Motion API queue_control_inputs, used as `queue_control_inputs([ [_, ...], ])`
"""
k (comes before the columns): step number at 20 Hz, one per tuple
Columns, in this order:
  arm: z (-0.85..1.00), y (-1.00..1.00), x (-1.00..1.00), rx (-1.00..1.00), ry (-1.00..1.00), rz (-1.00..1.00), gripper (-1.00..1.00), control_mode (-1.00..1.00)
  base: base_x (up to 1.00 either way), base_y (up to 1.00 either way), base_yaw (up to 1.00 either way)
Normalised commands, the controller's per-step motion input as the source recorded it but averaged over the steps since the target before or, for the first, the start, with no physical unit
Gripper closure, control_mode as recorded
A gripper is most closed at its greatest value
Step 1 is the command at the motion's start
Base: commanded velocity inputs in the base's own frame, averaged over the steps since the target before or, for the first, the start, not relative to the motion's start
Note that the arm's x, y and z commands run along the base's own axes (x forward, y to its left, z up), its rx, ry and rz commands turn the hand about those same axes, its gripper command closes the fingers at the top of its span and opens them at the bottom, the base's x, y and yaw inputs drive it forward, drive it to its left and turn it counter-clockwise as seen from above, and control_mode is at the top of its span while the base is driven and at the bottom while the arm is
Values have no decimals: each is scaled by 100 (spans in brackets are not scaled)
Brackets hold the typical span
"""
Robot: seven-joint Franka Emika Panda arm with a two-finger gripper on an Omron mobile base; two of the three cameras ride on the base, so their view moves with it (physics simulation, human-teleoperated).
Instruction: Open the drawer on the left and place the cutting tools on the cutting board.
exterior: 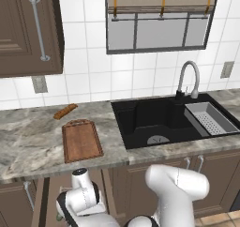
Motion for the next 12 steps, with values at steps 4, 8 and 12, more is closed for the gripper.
queue_control_inputs([
  [4,0,6,-27,0,-1,0,100,-100,0,0,0],
  [8,5,0,-29,0,-8,0,100,-100,0,0,0],
  [12,27,0,-26,0,-7,-1,100,-100,0,0,0],
])
